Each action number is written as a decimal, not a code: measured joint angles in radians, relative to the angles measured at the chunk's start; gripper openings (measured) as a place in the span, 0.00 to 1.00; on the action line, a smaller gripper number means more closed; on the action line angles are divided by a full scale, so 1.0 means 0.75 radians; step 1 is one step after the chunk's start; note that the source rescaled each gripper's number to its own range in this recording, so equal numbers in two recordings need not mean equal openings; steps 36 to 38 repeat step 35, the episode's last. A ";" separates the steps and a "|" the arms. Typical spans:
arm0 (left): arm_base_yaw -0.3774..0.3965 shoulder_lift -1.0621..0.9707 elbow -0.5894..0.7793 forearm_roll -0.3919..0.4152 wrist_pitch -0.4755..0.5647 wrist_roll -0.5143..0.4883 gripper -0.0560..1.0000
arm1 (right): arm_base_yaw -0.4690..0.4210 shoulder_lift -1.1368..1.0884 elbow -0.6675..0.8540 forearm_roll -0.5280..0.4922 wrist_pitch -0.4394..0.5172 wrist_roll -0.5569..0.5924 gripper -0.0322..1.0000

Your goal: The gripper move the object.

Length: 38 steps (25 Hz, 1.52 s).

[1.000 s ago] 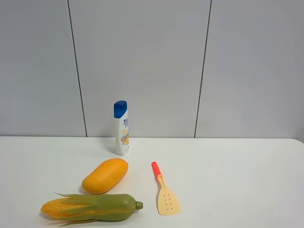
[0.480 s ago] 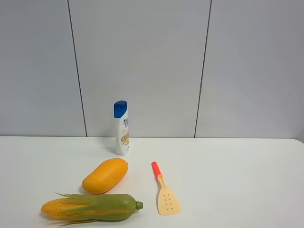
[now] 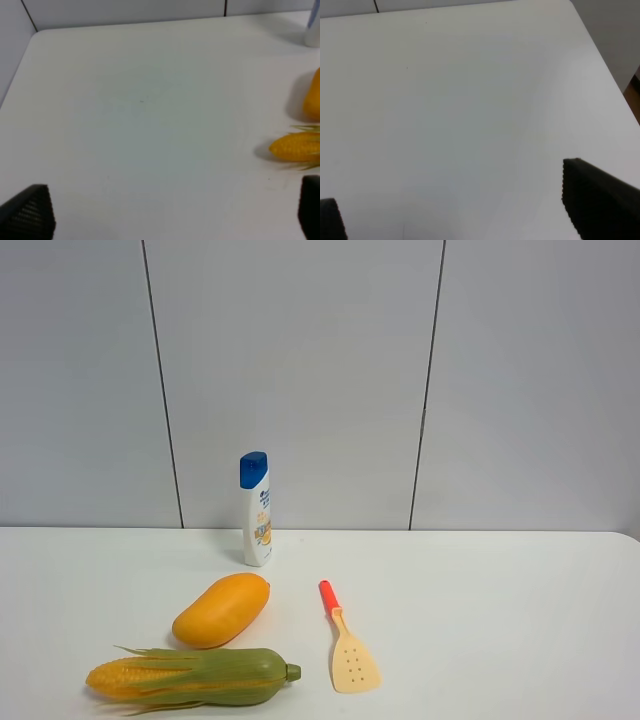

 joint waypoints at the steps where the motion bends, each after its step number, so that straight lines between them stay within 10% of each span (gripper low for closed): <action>1: 0.000 0.000 0.000 0.000 0.000 0.000 1.00 | 0.000 0.000 0.000 0.000 0.000 0.000 0.77; 38: 0.000 0.000 0.000 0.000 0.000 0.000 1.00 | 0.000 0.000 0.000 0.000 0.000 0.000 0.77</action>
